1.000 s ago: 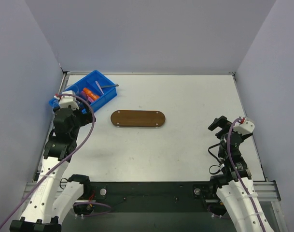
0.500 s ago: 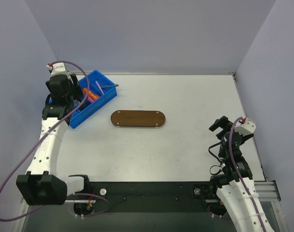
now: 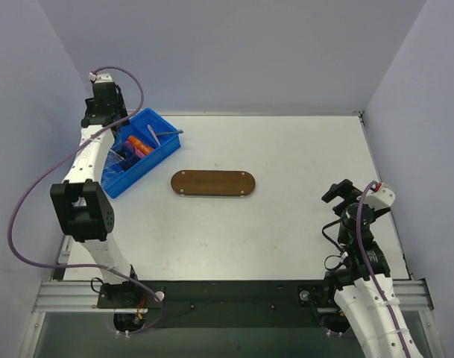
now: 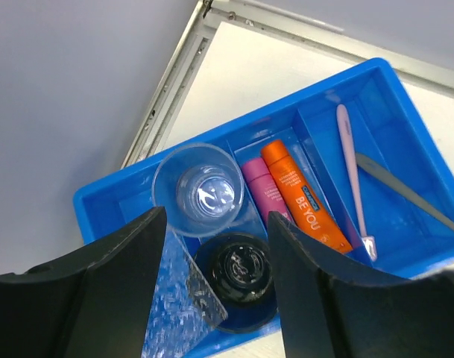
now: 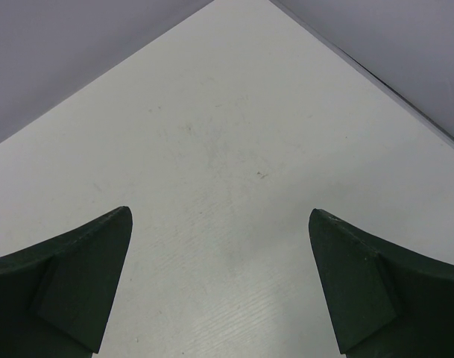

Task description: Prepare toiletry sets of a toothbrush and toothpaste on the tray

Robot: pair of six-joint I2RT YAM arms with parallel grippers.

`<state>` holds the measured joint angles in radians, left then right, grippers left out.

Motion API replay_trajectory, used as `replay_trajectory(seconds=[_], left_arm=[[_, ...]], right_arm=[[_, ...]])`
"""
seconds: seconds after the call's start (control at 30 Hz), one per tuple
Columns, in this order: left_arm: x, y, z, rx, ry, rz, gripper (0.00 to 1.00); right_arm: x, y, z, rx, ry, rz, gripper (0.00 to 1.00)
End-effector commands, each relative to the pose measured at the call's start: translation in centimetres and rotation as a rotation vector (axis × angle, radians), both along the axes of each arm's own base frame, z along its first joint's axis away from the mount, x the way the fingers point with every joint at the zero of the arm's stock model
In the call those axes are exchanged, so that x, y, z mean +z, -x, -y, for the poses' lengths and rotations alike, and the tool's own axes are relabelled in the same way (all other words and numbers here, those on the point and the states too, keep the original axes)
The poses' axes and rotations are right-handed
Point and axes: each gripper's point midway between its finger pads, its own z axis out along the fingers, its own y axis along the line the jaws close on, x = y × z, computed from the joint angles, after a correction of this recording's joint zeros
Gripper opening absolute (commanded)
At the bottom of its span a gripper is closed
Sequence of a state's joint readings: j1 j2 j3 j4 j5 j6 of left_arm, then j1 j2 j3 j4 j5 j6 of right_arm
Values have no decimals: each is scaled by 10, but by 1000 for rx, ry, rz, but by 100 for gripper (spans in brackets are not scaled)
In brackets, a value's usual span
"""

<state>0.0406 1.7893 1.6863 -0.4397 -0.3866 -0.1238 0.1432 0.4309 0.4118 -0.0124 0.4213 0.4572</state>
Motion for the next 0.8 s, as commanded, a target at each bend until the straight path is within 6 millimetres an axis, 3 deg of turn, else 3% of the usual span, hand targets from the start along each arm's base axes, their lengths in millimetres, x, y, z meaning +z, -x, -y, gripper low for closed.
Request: replay_trajectory(seconds=[0.0, 0.37, 0.47, 0.7, 0.77], left_arm=[[-12, -18, -16, 18, -23, -64, 65], [-88, -36, -15, -2, -5, -236, 63], [-99, -36, -15, -3, -2, -261, 62], [-104, -37, -15, -7, -10, -271, 40], [-110, -37, -17, -2, -19, -286, 40]], right_arm=[[14, -3, -1, -3, -33, 47, 99], [11, -4, -3, 5, -45, 42, 99], [10, -4, -4, 9, -50, 42, 99], [7, -5, -5, 12, -55, 36, 99], [5, -5, -5, 8, -57, 33, 99]])
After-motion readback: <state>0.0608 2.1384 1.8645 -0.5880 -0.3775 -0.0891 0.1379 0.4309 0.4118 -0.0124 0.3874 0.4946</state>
